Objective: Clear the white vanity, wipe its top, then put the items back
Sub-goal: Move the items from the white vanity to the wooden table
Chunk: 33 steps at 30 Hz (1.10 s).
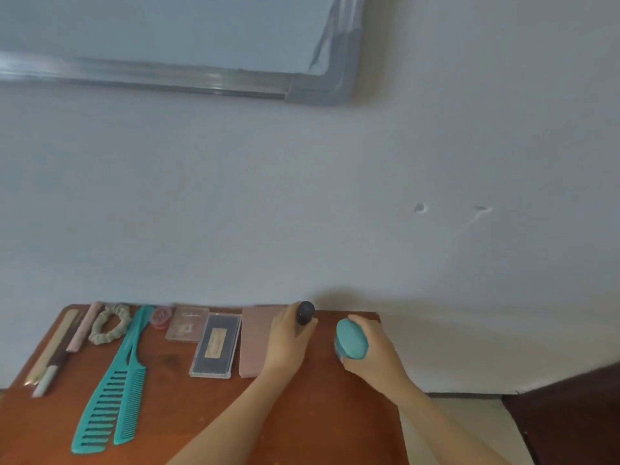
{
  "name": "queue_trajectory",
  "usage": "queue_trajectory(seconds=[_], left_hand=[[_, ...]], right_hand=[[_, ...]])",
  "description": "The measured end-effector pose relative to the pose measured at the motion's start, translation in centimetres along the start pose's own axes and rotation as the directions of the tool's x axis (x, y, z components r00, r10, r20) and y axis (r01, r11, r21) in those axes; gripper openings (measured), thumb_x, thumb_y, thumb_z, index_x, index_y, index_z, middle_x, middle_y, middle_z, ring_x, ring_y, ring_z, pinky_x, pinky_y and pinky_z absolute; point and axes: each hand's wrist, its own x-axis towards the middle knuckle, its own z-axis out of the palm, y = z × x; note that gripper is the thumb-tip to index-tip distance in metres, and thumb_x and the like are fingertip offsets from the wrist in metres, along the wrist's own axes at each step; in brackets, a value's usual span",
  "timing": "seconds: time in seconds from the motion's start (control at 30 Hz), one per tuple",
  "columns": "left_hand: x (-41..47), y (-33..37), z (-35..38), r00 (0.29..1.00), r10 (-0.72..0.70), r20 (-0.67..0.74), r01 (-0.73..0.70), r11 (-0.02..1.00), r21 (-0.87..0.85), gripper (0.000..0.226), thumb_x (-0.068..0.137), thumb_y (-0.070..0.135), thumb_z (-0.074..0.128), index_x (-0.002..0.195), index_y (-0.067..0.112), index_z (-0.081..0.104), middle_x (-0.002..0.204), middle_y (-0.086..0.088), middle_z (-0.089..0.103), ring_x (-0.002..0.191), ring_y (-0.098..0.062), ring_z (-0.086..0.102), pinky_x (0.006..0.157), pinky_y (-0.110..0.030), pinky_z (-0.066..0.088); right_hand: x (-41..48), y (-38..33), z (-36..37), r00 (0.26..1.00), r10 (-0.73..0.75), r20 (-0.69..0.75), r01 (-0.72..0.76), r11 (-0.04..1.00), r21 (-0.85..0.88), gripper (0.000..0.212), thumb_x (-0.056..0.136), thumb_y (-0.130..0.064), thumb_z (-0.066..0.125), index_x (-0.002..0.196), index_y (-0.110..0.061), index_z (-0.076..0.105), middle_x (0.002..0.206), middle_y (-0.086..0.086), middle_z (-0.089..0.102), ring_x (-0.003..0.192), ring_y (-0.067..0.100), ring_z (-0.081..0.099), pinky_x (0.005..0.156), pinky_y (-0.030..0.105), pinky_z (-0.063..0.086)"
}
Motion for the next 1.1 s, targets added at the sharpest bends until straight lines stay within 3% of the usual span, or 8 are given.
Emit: queue_trajectory(seconds=[0.1,0.27,0.4,0.6,0.8,0.9,1.1], left_hand=[[0.6,-0.6,-0.2,0.998,-0.033,-0.061,0.033,0.999,-0.003,0.008,0.087,0.016,0.058,0.093,0.019,0.053,0.087,0.003,0.048,0.082,-0.015,0.048,0.069,-0.022,0.035],[1.5,-0.4,-0.3,0.99,-0.034,-0.137,0.04,0.998,0.04,0.03,0.087,0.02,0.059,0.115,0.013,0.054,0.105,0.002,0.046,0.1,-0.013,0.045,0.085,-0.022,0.037],[1.8,-0.3,-0.4,0.987,-0.065,-0.145,0.086,0.985,0.147,0.034,0.088,0.027,0.057,0.117,0.011,0.051,0.112,-0.005,0.049,0.104,-0.018,0.045,0.088,-0.026,0.038],[1.0,0.1,-1.5,0.994,-0.085,-0.072,0.103,0.947,0.303,0.054,0.086,0.033,0.058,0.132,0.011,0.038,0.127,-0.008,0.047,0.12,-0.024,0.04,0.099,-0.033,0.037],[-3.0,-0.6,-4.6,0.992,0.005,-0.122,0.041,0.927,0.374,0.053,0.089,0.028,0.053,0.137,0.016,0.032,0.135,-0.006,0.043,0.125,-0.021,0.038,0.102,-0.035,0.036],[-5.4,-2.0,-6.4,0.992,0.015,-0.121,0.036,0.911,0.411,0.054,0.089,0.026,0.053,0.138,0.019,0.031,0.137,-0.004,0.041,0.127,-0.02,0.037,0.104,-0.035,0.037],[-7.4,-2.6,-9.2,0.987,0.13,-0.096,-0.066,0.869,0.491,0.05,0.092,0.029,0.05,0.138,0.018,0.034,0.14,-0.002,0.04,0.13,-0.018,0.033,0.105,-0.03,0.031]], right_hand=[[2.5,0.2,1.3,0.998,-0.064,-0.007,0.064,0.998,0.004,0.067,0.068,-0.014,0.075,0.128,-0.02,0.045,0.115,-0.012,0.043,0.112,0.01,0.044,0.091,0.017,0.032],[4.9,0.0,2.4,0.992,-0.127,-0.013,0.127,0.992,-0.021,0.064,0.067,-0.014,0.075,0.125,-0.019,0.048,0.115,-0.01,0.048,0.107,0.008,0.044,0.091,0.019,0.034],[5.7,-0.2,3.7,0.992,-0.122,-0.043,0.118,0.991,-0.069,0.061,0.064,-0.025,0.075,0.12,-0.022,0.051,0.112,-0.001,0.054,0.105,0.015,0.052,0.085,0.023,0.045],[4.4,-1.4,3.5,0.991,-0.112,-0.078,0.103,0.988,-0.111,0.073,0.071,-0.022,0.077,0.133,-0.016,0.04,0.126,0.009,0.04,0.116,0.022,0.044,0.094,0.025,0.04],[2.0,-1.4,1.5,0.958,-0.212,-0.195,0.168,0.961,-0.221,0.065,0.066,-0.021,0.081,0.123,-0.008,0.052,0.113,0.015,0.053,0.104,0.031,0.051,0.081,0.028,0.041],[-0.1,-1.6,0.9,0.951,-0.244,-0.188,0.189,0.944,-0.269,0.063,0.069,-0.019,0.078,0.125,-0.007,0.05,0.114,0.015,0.051,0.108,0.031,0.048,0.087,0.035,0.044],[-3.7,-3.2,1.8,0.979,-0.159,-0.124,0.104,0.925,-0.365,0.062,0.084,-0.034,0.063,0.137,-0.017,0.037,0.14,0.011,0.032,0.13,0.023,0.032,0.103,0.03,0.036]])
